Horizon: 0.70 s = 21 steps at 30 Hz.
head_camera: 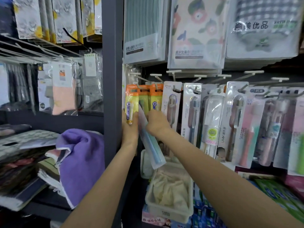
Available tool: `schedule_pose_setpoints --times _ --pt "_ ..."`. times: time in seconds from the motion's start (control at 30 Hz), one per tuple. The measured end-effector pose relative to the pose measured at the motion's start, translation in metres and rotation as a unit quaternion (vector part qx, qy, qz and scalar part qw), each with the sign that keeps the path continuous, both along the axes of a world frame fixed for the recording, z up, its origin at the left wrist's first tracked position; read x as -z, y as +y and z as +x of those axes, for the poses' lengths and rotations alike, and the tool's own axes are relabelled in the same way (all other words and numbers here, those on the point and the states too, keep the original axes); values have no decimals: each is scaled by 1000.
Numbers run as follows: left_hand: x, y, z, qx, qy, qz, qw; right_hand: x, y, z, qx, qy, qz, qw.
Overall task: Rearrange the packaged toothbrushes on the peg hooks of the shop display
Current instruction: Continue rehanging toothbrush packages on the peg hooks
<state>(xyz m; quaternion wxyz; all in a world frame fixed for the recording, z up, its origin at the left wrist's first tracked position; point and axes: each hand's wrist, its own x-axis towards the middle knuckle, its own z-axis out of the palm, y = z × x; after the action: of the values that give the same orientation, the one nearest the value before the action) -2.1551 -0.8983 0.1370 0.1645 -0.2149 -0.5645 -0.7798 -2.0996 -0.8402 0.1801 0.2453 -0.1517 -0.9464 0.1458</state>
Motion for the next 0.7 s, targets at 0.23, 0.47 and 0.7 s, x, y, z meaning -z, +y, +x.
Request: schedule_pose_setpoints --times 0.23,0.47,0.7 --pt "-11 2 0 -4 -38 -65 997 9 35 45 -7 -70 -16 997" --pt "-22 17 -4 -21 -45 -176 983 -1 55 75 2 -35 -41 999" --pt "-15 10 0 -32 -47 -185 981 12 49 76 -1 -27 -52 998"
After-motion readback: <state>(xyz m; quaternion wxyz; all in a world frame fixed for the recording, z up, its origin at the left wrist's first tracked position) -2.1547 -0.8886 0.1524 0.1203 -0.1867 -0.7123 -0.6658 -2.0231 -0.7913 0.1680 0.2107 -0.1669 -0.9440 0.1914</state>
